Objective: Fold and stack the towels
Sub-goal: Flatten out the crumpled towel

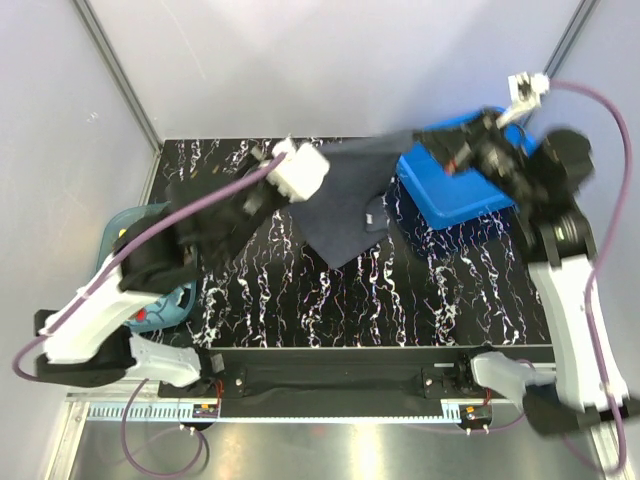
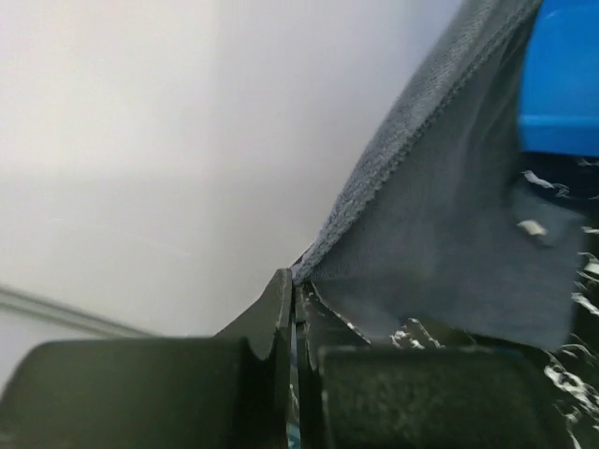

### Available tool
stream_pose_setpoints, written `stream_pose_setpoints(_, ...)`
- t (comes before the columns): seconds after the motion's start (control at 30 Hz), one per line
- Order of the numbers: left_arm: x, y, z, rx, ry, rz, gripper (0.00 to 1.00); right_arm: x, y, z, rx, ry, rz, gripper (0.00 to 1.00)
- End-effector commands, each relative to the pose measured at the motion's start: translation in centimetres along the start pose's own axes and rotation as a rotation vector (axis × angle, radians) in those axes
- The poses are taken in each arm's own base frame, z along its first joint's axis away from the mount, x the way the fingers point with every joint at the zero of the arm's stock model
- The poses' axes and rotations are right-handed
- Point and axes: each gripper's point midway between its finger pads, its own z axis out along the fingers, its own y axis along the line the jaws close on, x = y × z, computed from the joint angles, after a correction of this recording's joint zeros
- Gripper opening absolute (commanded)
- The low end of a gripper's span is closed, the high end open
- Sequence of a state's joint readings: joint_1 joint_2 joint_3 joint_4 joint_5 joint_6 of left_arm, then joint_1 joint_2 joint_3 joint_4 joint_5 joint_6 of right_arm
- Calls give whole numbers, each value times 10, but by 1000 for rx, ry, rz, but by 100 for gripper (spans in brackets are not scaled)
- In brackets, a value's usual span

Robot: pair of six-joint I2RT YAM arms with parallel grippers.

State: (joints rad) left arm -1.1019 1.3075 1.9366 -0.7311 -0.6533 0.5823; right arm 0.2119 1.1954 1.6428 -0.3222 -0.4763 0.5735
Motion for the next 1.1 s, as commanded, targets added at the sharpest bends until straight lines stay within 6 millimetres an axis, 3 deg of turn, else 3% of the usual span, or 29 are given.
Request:
stream_pose_setpoints(0.0, 10, 21, -47, -113, 53, -7, 0, -1, 56, -53, -181, -69, -67, 0)
stream_pose_setpoints(0.03, 2, 4, -57, -67, 29, -1, 0, 4, 68, -72, -218, -86, -83, 0)
stream_pose_setpoints(0.1, 3, 0, -72, -93, 52, 20, 0, 9, 89, -100, -271, -101, -87, 0)
stream_pose_setpoints(0.13, -10, -18, -83, -40, 6, 35, 0, 10, 95, -107, -290, -104, -87, 0)
stream_pose_setpoints(0.2, -17, -15, -99, -101, 14, 47, 0, 11, 108, -123, -321, -119, -71, 0)
stream_pose_setpoints(0.23, -35, -29, -111, -79, -26, 72, 0, 10, 117, -136, -342, -139, -80, 0)
stream_pose_setpoints(0.3, -39, -32, -125, -143, 13, 110, 0, 8, 132, -152, -375, -159, -69, 0)
stream_pose_setpoints(0.33, -47, -34, -134, -128, 16, 291, 0, 6, 138, -158, -391, -172, -71, 0)
stream_pose_setpoints(0.4, -63, -29, -142, -96, -17, 119, 0, -1, 151, -171, -412, -197, -67, 0)
stream_pose_setpoints(0.5, -66, -26, -144, -88, -22, 82, 0, -11, 156, -177, -399, -227, -66, 0)
stream_pose_setpoints(0.57, -67, -22, -144, -83, -32, 61, 0, -14, 149, -173, -357, -234, -58, 0)
stream_pose_setpoints(0.63, -62, -16, -141, -80, -58, 89, 0, -19, 133, -160, -284, -242, -33, 0)
stream_pose_setpoints(0.67, -61, -8, -138, -91, -68, 13, 0, -20, 126, -153, -258, -244, -29, 0)
stream_pose_setpoints(0.7, -54, 13, -136, -104, -95, -30, 0, -19, 113, -139, -223, -228, -7, 0)
stream_pose_setpoints(0.77, -36, 31, -124, -164, -79, -33, 0, -20, 94, -119, -174, -222, 21, 0)
stream_pose_setpoints(0.8, -34, 50, -117, -172, -130, -58, 0, -17, 76, -95, -149, -200, 46, 0)
stream_pose_setpoints(0.83, -32, 46, -111, -130, -171, -210, 0, -14, 67, -83, -141, -183, 59, 0)
stream_pose_setpoints(0.87, -19, 40, -104, -82, -158, -137, 0, -12, 60, -70, -142, -169, 78, 0)
stream_pose_setpoints(0.9, -15, 48, -87, -95, -184, -157, 0, -8, 43, -45, -142, -149, 99, 0)
stream_pose_setpoints(0.93, -8, 44, -75, -95, -167, -141, 0, -5, 36, -32, -146, -140, 111, 0)
stream_pose_setpoints(0.97, 1, 39, -59, -87, -136, -128, 0, 0, 25, -19, -138, -118, 136, 0)
stream_pose_setpoints(1.0, -3, 20, -39, 24, -170, -121, 0, 3, 9, 4, -136, -104, 149, 0)
stream_pose_setpoints(1.03, 26, 36, -16, -15, -77, -179, 0, 2, 6, 14, -152, -107, 145, 0)
stream_pose_setpoints(1.07, 42, 26, 15, 17, -32, -188, 0, 4, -1, 25, -158, -101, 156, 0)
